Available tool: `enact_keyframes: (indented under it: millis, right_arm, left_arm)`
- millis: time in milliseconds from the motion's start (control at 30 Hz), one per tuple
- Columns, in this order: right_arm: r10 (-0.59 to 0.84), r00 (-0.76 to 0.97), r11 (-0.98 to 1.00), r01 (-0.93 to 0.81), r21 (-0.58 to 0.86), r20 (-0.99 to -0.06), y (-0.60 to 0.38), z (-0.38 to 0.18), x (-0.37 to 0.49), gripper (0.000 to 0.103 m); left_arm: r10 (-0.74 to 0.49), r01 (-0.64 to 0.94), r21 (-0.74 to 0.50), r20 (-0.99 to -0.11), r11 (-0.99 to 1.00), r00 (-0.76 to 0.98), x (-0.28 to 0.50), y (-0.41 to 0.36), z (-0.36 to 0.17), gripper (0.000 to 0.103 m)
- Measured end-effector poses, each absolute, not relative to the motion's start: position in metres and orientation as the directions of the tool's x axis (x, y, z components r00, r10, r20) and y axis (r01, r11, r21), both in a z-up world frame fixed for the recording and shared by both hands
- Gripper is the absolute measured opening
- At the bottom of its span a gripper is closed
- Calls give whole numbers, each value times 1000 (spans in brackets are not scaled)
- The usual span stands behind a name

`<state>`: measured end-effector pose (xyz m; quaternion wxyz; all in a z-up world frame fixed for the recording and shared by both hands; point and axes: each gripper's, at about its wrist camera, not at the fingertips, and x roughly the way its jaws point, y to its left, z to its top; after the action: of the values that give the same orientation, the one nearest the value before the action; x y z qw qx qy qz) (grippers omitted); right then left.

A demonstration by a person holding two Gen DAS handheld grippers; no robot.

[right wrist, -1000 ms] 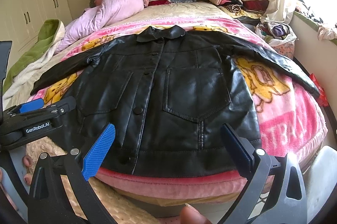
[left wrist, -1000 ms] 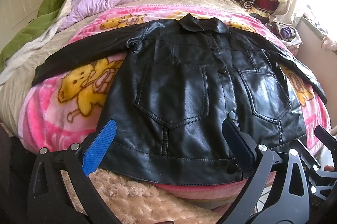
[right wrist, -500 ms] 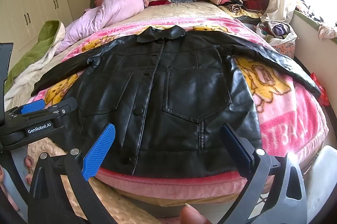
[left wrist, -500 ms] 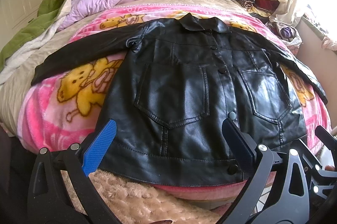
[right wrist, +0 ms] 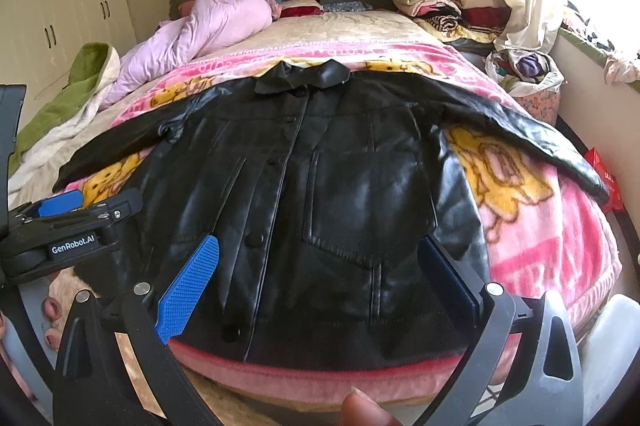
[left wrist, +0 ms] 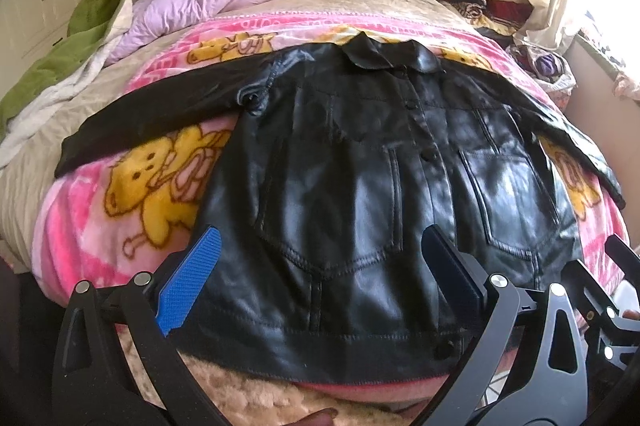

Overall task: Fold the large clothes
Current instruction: 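Grasp the jacket sleeve with the right tool and lift it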

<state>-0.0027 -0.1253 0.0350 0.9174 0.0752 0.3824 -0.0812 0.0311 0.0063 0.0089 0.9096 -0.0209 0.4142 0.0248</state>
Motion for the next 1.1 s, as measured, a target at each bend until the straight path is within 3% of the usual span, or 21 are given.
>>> enact_keyframes:
  millis: [600,1000,1100]
  right_arm:
    - [-98,755,980,185,67,-648,-131,72,62,99]
    - [-80,800,972,196,133,-595,-152,110,115,99]
    - [-61,819,953,218,211,-571,-172,121,130,99]
  left_arm:
    - [17,-67,-42,-715,997,699,108,13,50,94]
    - [-11,-43,-61,-685,997,728,176,3,91,94]
    - [-27,-28,-71,-676,997,737,195,-3,101,94]
